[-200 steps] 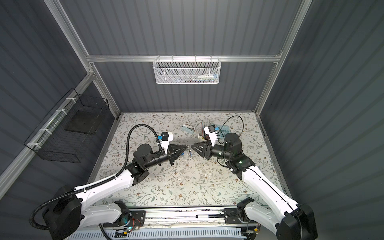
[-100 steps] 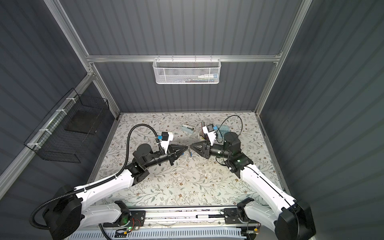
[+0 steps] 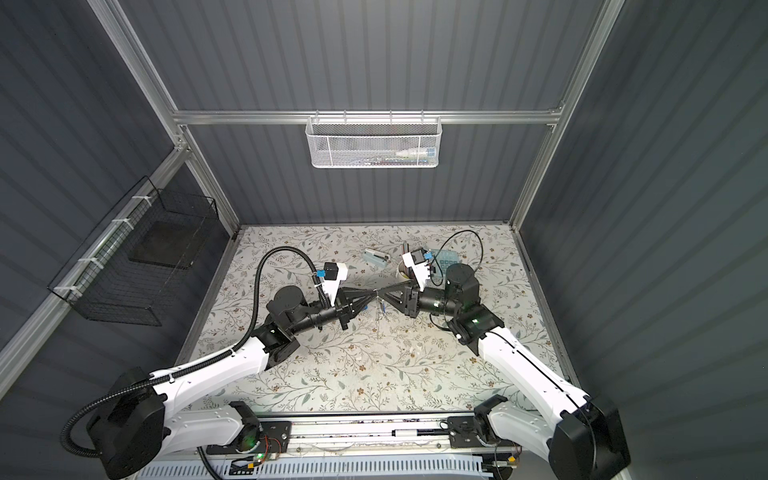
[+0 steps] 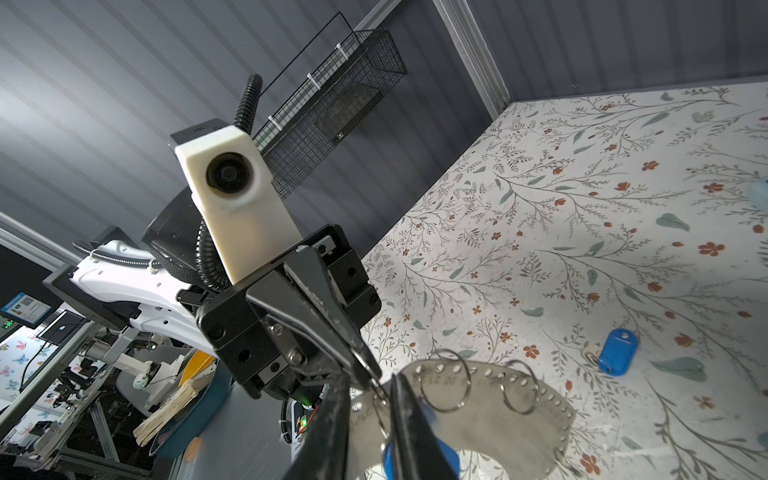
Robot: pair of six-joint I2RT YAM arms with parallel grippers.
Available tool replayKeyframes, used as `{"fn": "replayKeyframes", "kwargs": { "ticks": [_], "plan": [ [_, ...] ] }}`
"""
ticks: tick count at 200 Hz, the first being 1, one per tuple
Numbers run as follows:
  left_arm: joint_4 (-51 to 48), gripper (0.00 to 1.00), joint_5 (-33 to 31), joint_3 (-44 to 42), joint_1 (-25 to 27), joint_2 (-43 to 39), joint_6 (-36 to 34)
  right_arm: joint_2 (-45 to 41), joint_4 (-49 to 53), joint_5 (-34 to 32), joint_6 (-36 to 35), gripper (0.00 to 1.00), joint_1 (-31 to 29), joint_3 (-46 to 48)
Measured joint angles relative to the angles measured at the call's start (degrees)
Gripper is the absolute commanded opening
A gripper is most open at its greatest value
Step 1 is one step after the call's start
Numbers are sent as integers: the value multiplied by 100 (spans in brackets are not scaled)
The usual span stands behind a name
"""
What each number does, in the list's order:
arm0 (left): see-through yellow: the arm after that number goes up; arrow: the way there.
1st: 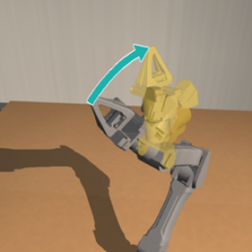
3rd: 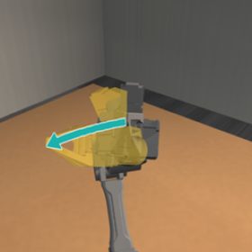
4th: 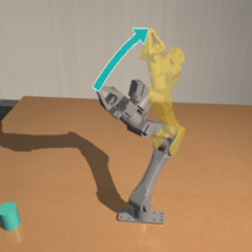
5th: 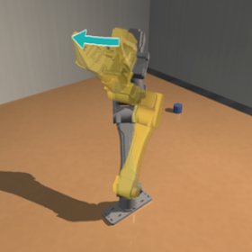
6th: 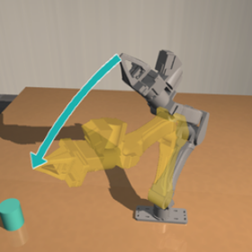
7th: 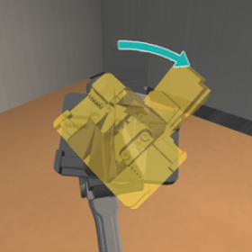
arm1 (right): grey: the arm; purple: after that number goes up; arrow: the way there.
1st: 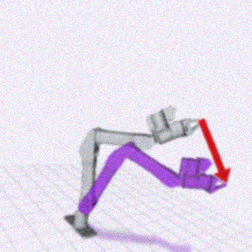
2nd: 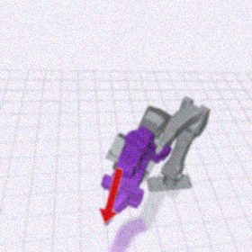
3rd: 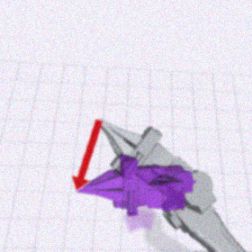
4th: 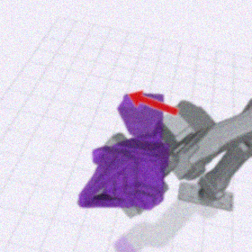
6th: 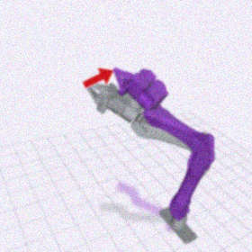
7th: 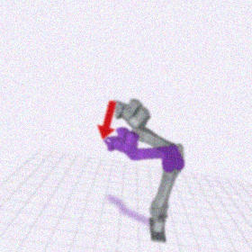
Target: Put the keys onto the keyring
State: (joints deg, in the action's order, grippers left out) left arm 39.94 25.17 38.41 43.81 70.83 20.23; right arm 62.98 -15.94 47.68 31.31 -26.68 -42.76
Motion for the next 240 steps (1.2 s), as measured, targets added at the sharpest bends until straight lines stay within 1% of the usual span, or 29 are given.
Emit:
{"fn": "replayKeyframes", "kwargs": {
  "ticks": [37, 81, 96, 138, 189, 240],
  "plan": [
    [-2, 0, 33, 11, 0, 9, 0, 57, -35, 15, 0, 21, -9, 0],
    [-2, 0, 39, 11, 0, 9, 2, 57, -55, 15, 20, 16, -17, 2],
    [-2, 0, 37, 11, 0, 9, 2, 57, -74, 11, 13, 10, -22, 17],
    [-7, 0, -2, 15, -2, 9, 149, 57, -105, 2, -66, 0, -22, 52],
    [-101, 0, -28, 35, -2, 4, 212, 57, -111, -15, -144, 0, -22, 79],
    [-706, 1, -57, 225, -2, -103, 162, 52, -46, -162, -348, 0, -55, 79]
  ]
}}
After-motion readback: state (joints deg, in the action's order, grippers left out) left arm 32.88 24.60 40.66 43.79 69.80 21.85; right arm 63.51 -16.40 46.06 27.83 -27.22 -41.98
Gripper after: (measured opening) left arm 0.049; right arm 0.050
